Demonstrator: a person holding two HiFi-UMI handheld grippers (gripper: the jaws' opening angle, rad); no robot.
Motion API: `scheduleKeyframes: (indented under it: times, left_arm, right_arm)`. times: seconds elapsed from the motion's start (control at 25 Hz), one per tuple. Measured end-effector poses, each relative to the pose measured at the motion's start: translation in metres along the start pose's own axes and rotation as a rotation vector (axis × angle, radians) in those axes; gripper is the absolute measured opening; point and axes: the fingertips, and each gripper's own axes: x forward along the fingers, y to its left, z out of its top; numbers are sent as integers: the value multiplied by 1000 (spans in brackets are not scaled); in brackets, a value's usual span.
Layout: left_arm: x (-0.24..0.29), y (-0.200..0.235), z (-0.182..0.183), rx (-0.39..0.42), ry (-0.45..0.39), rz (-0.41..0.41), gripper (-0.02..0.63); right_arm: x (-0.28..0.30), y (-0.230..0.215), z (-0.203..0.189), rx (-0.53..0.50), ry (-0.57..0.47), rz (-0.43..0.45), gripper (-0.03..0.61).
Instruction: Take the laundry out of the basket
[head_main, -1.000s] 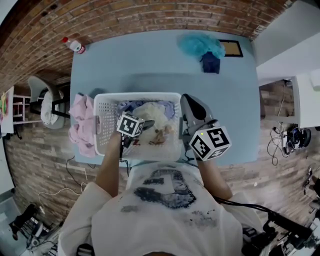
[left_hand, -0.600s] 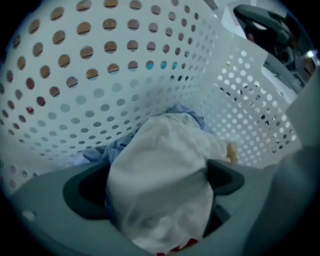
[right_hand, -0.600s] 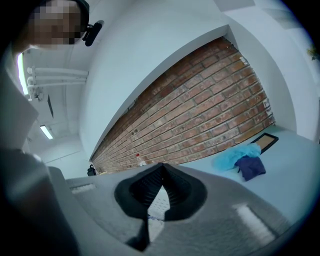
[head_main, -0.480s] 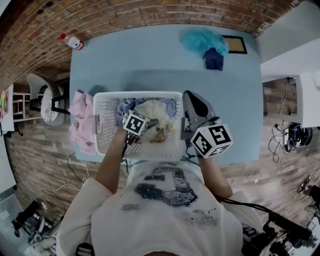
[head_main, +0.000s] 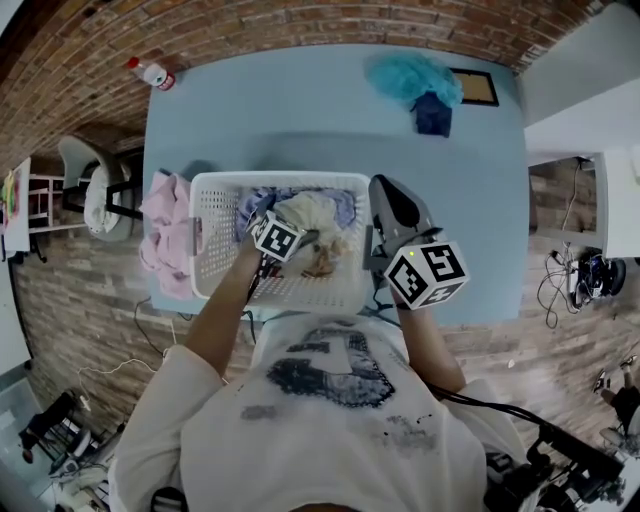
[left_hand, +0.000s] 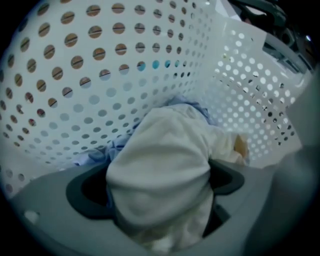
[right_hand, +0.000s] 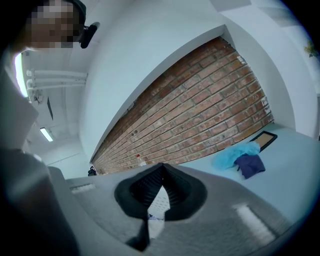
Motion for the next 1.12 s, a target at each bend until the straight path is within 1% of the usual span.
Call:
scheduleKeyframes:
  times: [0.04, 0.08, 0.12, 0.2, 0.24, 0.36, 0.44, 0.56, 0.68, 0.8, 0.92, 1.12]
  left_arm:
    - [0, 0, -1, 12, 4, -4, 583]
    - [-1, -1, -1, 27, 10, -10, 564]
    - [-1, -4, -2, 44, 17, -21, 523]
    - [-1, -12, -3, 79, 31, -44, 416]
    - [-1, -14, -3, 96, 37, -49, 377]
    - [-11, -14, 3, 141, 47, -31, 280]
    - [-19, -10, 8, 152, 50, -16, 241]
    - [-22, -9, 8, 136, 50, -26, 215]
    - [-32, -2, 7, 125, 66, -5, 209]
    - [-38, -12, 5, 71, 63, -62, 207]
    - [-50, -17, 16, 46, 17, -85, 206]
    - [-88, -13, 38, 0, -109, -70, 204]
  right_arm:
    - [-1, 1, 0, -1, -2, 2, -2]
    - [-3, 2, 0, -2, -4, 3, -2]
    - [-4, 3, 0, -2, -5, 3, -2]
    - [-8, 5, 1, -1, -8, 3, -2]
    - [-10, 5, 2, -1, -10, 3, -2]
    - [-16, 7, 5, -5, -16, 2, -2]
    - [-20, 8, 6, -6, -20, 0, -2]
    - [-25, 9, 8, -3, -24, 0, -2]
    - [-30, 11, 9, -6, -25, 0, -2]
    - [-36, 13, 11, -14, -25, -1, -2]
    - [-41, 16, 12, -26, -25, 1, -2]
    - [-44, 30, 12, -48, -26, 8, -2]
